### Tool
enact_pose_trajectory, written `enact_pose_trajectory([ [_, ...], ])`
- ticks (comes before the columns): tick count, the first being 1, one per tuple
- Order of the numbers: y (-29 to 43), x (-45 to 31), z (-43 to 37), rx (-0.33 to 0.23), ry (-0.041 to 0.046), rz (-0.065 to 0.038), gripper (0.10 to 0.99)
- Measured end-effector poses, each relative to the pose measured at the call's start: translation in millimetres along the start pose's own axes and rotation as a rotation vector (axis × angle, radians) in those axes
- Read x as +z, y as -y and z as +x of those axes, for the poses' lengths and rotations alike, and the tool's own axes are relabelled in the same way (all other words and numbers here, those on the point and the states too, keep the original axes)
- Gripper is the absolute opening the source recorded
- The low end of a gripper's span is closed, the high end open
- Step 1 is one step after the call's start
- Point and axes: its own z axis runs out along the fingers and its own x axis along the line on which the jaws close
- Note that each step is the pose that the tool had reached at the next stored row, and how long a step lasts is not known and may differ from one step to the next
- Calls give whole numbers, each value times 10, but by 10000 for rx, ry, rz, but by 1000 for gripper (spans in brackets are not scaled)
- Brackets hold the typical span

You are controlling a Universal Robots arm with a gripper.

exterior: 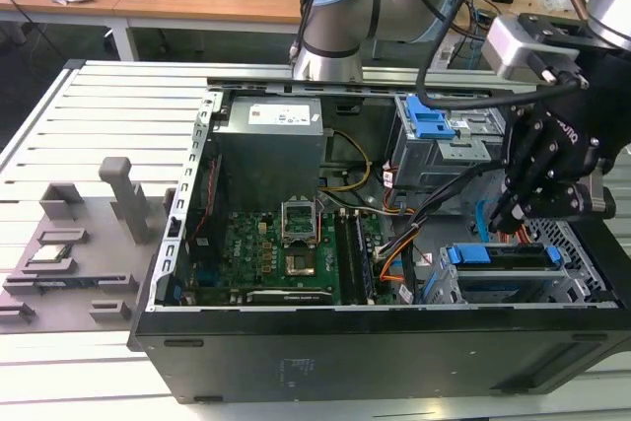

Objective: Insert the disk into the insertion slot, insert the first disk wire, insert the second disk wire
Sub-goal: 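Insert the second disk wire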

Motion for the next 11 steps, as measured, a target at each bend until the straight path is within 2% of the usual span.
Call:
enact_pose_trajectory([
  [1,4,8,40,0,-10,1,161],
  [2,11,24,45,-1,-33,2,161],
  [11,105,195,35,-7,-62,1,161],
])
